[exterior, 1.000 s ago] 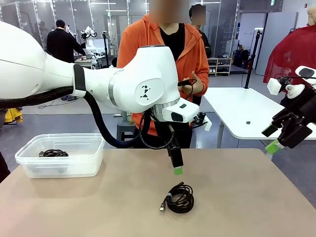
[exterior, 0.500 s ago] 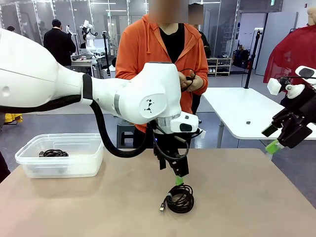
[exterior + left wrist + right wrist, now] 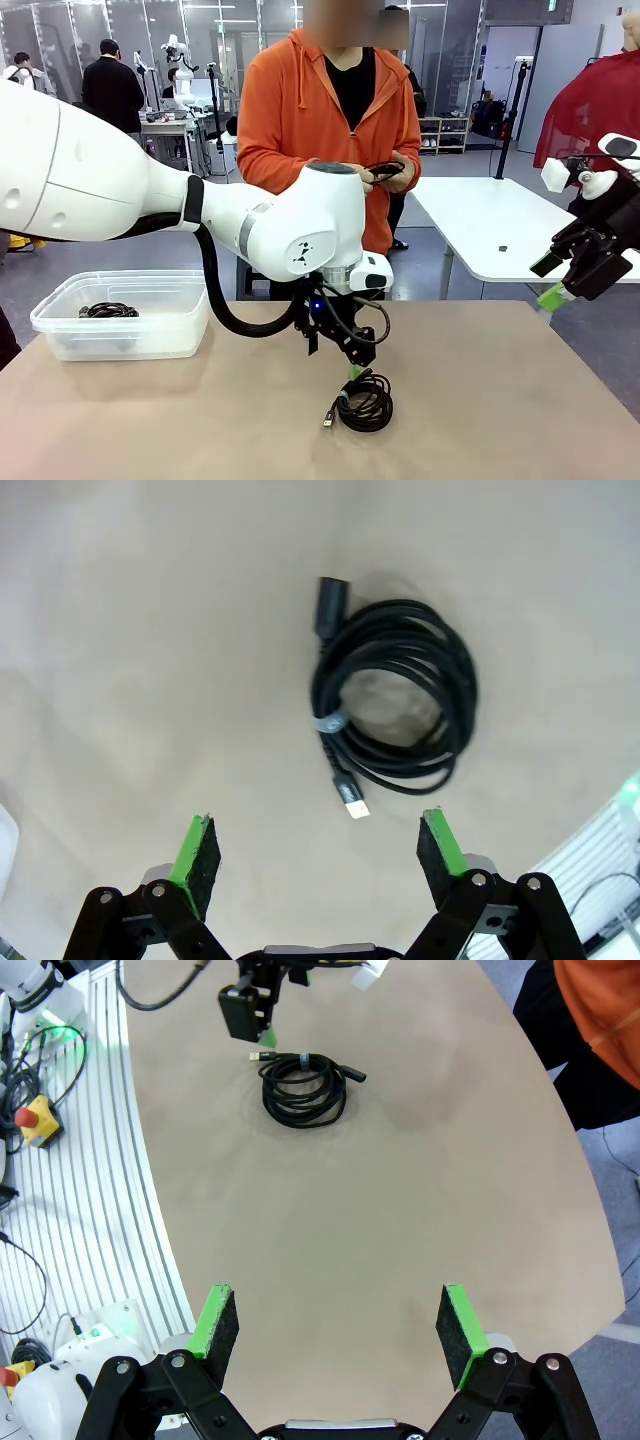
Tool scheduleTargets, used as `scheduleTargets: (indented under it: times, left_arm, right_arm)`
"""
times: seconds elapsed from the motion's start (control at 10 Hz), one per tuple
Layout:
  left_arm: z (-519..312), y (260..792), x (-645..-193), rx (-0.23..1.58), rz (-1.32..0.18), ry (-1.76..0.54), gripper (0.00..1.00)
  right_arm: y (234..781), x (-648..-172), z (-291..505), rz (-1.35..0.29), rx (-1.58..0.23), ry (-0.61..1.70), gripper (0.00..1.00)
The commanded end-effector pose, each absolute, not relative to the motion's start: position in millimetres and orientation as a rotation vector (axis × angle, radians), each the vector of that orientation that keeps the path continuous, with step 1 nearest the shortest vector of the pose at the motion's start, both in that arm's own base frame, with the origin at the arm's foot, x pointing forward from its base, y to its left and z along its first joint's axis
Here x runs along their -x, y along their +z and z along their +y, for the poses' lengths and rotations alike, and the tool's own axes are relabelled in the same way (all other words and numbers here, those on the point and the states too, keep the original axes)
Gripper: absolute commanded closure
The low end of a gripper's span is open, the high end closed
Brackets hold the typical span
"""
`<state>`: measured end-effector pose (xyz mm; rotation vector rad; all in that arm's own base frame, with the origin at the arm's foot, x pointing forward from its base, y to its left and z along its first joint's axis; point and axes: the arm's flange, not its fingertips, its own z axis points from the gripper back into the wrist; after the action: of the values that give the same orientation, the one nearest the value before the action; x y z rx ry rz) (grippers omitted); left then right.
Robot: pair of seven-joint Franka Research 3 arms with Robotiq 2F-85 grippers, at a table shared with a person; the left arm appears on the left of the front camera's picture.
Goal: Organize and store the cables.
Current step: Place the USB Extension Cable into the Organizing box.
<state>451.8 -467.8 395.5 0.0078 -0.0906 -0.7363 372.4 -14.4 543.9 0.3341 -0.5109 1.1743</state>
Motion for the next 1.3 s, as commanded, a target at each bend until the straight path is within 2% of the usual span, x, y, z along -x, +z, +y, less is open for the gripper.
scheduleTargets:
  times: [0.0,0.2,1.0,1.2]
  left_arm:
    - [-467,388,-454,-0.022,-0.110,-0.698,0.00]
    - [-469,368,-459,0.029,-0.053,-0.653,0.00]
    - [-480,325,-464,0.047,-0.024,-0.541,0.00]
    - [-481,322,-465,0.038,-0.011,-0.547,0.13]
  right_arm:
    - [545,-375,-13,-0.517,-0.332,1.167,0.00]
    - [545,-375,-13,-0.517,-0.332,1.167,0.00]
    - [545,-375,-13,-0.517,-0.332,1.167,0.00]
    - [545,-375,-13,-0.517,-0.332,1.167,0.00]
